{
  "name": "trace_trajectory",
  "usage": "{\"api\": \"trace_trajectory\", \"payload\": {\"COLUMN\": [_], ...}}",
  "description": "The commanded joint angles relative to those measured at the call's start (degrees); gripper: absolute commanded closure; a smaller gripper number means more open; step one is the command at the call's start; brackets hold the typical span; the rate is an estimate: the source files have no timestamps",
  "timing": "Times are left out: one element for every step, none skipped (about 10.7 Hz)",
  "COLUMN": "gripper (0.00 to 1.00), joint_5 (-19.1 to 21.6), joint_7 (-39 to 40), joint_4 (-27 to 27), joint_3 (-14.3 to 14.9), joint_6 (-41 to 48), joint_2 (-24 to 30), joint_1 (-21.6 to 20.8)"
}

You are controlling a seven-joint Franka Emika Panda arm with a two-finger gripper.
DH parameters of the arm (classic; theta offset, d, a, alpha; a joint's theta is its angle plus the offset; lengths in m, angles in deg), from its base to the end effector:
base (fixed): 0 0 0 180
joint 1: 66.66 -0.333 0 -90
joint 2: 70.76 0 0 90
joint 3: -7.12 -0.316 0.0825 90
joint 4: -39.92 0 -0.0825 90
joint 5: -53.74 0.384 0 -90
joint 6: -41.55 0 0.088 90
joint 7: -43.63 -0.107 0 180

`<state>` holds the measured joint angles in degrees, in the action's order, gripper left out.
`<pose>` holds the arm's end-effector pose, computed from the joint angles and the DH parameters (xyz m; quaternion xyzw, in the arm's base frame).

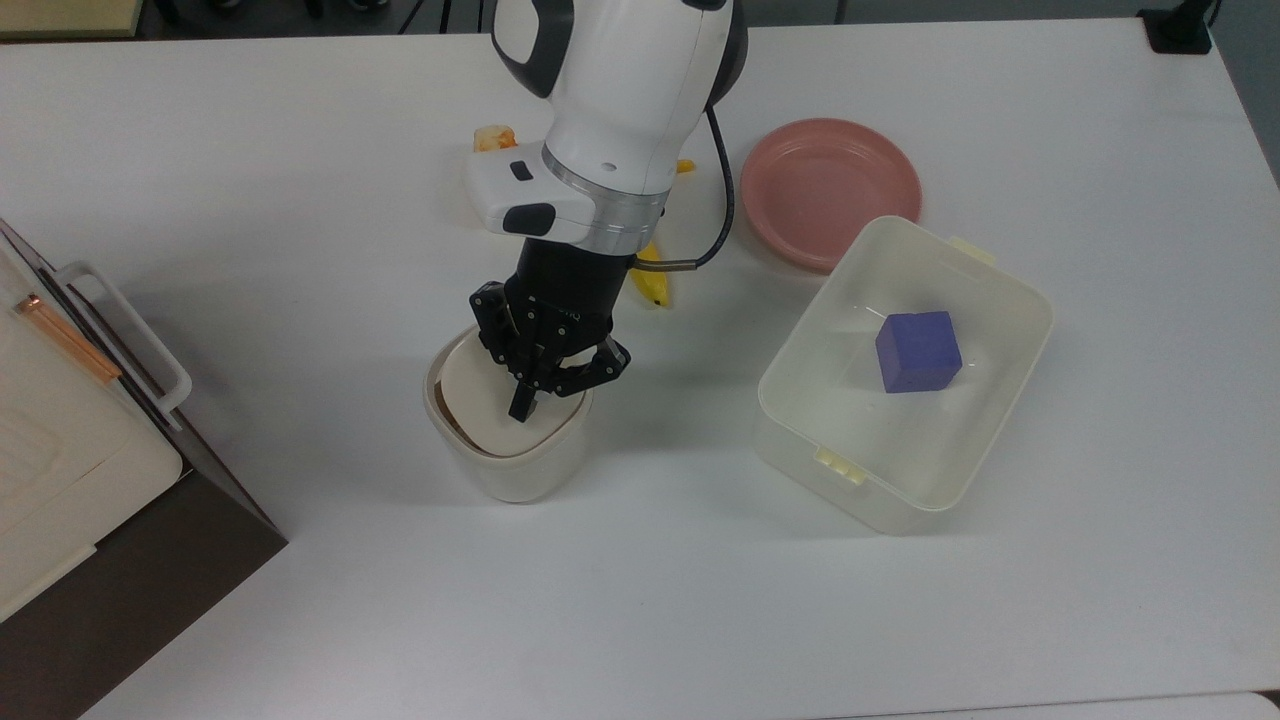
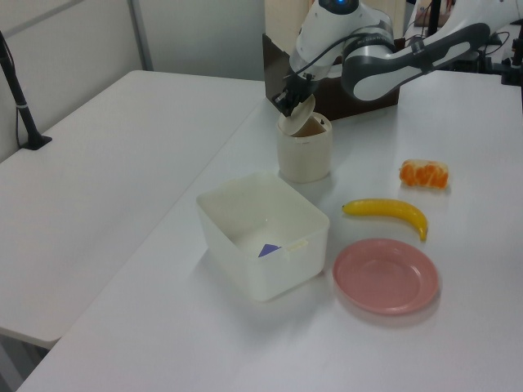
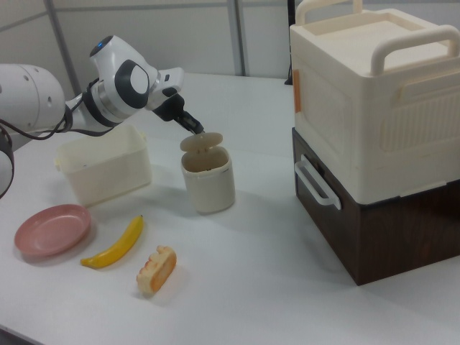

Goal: Close the trash can
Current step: 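Push the flip lid down onto the can opening with the gripper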

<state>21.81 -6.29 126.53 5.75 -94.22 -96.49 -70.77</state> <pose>0.7195 0.0599 0.4506 0.9302 -0.2159 0.2771 0.1066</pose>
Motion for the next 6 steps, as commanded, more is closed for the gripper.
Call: {"api": "trace_trajectory", "payload": {"gripper": [1.00, 1.00, 1.00, 1.00, 1.00, 1.00], "joint_5": [-1.6, -1.6, -1.6, -1.6, -1.6, -1.6], "joint_7": [-1.4, -0.6, 0.0, 0.4, 0.7, 0.9], "joint_4": [4.0, 5.2, 6.5, 6.8, 7.2, 8.1], "joint_3": [0.4, 0.4, 0.5, 0.6, 0.6, 0.6], "joint_6": [1.8, 2.8, 4.1, 4.8, 5.2, 5.9], "joint_2": [5.4, 6.7, 7.8, 8.3, 8.4, 8.7], "joint_1": [0.3, 0.5, 0.6, 0.8, 1.0, 1.1]}}
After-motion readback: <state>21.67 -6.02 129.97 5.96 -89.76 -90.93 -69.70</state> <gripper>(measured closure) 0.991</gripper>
